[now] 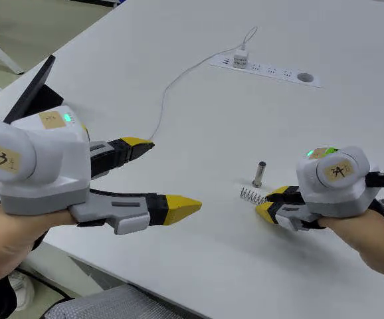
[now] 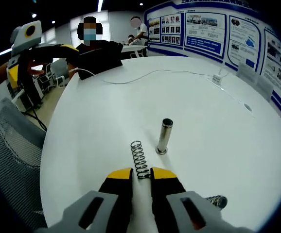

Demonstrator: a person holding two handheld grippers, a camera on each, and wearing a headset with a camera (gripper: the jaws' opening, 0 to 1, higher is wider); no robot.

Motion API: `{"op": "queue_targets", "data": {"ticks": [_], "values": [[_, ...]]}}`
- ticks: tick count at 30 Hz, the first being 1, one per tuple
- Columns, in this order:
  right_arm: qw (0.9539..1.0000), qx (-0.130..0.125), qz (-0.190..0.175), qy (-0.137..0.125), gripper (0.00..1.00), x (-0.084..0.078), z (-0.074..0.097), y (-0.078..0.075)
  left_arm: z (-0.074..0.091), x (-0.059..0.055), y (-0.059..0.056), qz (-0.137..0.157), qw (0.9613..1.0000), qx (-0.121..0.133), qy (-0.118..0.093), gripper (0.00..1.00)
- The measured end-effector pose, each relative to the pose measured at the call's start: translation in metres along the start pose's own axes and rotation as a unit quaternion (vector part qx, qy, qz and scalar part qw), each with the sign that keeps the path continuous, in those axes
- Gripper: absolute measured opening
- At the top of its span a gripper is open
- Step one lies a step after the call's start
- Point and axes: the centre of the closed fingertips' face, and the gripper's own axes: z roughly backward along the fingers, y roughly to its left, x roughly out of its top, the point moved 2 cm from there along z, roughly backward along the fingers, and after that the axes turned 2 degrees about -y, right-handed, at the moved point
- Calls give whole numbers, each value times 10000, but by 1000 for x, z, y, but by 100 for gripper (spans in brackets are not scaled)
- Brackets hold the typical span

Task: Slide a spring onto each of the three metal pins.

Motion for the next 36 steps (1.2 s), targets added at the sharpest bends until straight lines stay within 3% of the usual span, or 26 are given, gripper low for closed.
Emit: {"op": "queue_targets", "data": {"ticks": [5, 8, 10, 16, 22, 25, 28, 36], "values": [[10000, 14, 51, -16, 12, 0, 1, 2, -2, 0, -4, -1, 10000, -39, 24, 75], [9997, -17, 262, 12, 12, -1, 3, 4, -3, 4, -6, -25, 10000, -62, -15, 75], [9998, 7, 188, 6, 11, -1, 5, 5, -3, 7, -7, -19, 10000, -69, -69, 75], [9996, 95, 204, -167, 11, 10, 20, 11, -5, 7, -13, -92, 9999, -142, -6, 73], [9978, 294, 544, -247, 11, 21, 46, 21, -12, 7, -28, -199, 9990, -381, 74, 68], [9941, 401, 843, -544, 11, 34, 63, 27, -17, 9, -35, -241, 9985, -489, 84, 67], [9926, 472, 893, -678, 11, 43, 84, 32, -25, 14, -43, -300, 9975, -636, 55, 65], [9882, 569, 1188, -782, 11, 52, 118, 42, -47, 20, -65, -504, 9936, -1008, 65, 59]]}}
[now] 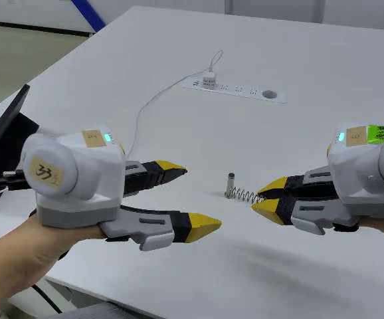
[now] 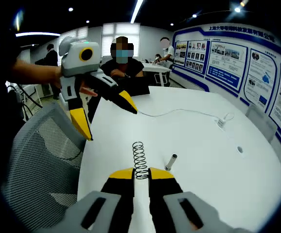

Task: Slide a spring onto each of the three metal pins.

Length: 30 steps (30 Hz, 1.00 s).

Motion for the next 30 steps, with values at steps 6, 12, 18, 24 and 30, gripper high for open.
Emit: {"op": "queue_targets", "data": {"ticks": [6, 12, 18, 24, 30], "values": [[9994, 101, 342, 8, 11, 6, 13, 12, -16, 2, -15, -271, 9988, -374, 168, 54], [9976, 239, 654, 33, 11, 10, 19, 25, -20, 5, -24, -447, 9968, -631, 221, 48], [9964, 347, 771, 73, 11, 8, 19, 33, -19, 3, -33, -497, 9949, -842, 264, 32], [9955, 477, 813, 93, 11, 7, 18, 39, -18, -1, -39, -557, 9931, -982, 330, 25], [9944, 553, 897, 119, 11, 7, 19, 43, -18, 2, -46, -569, 9914, -1139, 302, 16]]}}
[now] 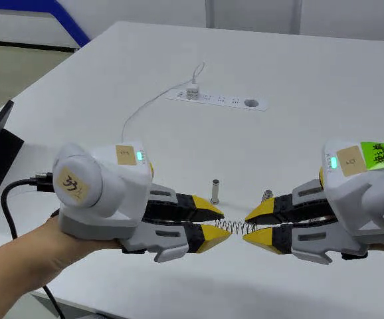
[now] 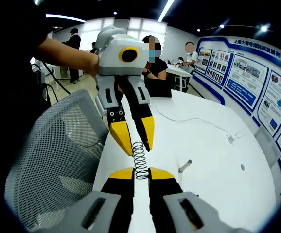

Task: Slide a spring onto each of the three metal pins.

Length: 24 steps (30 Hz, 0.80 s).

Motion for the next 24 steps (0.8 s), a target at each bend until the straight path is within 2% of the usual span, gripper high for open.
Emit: {"op": "queue_targets", "data": {"ticks": [8, 11, 13, 17, 24], "values": [[9998, 118, 134, 25, 11, 1, 0, 4, -3, -5, -5, -226, 9995, -115, 175, 13], [9998, 126, 131, 16, 11, 1, 0, 4, -3, -6, -7, -410, 9988, -142, 237, 12], [9995, 148, 266, 32, 11, 0, 0, 6, -4, -8, -9, -529, 9980, -184, 285, 11], [9988, 244, 422, 95, 12, -2, -1, 8, -4, -9, -12, -635, 9972, -237, 317, 10], [9990, 275, 345, 78, 15, -7, -1, 6, -3, -8, -14, -702, 9965, -298, 333, 10]]}}
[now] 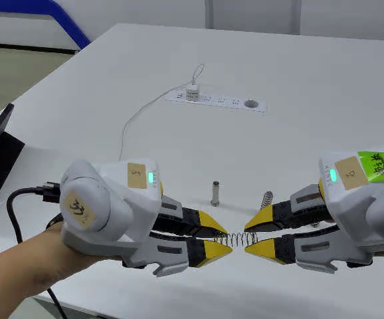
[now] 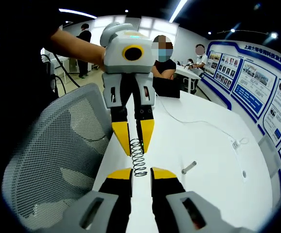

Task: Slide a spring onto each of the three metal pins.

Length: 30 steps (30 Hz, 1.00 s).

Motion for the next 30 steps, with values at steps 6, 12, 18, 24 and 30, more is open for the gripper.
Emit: {"op": "queue_targets", "data": {"ticks": [6, 12, 18, 24, 30], "values": [[9996, 31, -231, -140, 14, -1, 0, -1, 1, 1, 0, -14, 10000, 2, -37, 10], [9988, 81, -389, -272, 11, 3, 2, -1, 1, 2, 1, -40, 10000, 25, -44, 10], [9976, 146, -464, -502, 11, 14, 9, -1, 0, 2, 2, -70, 10000, 32, 1, 10], [9950, 289, -576, -763, 11, 23, 10, 1, -2, 0, 0, -51, 10000, -10, 41, 10], [9902, 312, -856, -1060, 11, 33, 10, 1, 0, 1, 0, 72, 10000, 8, -45, 10]]}}
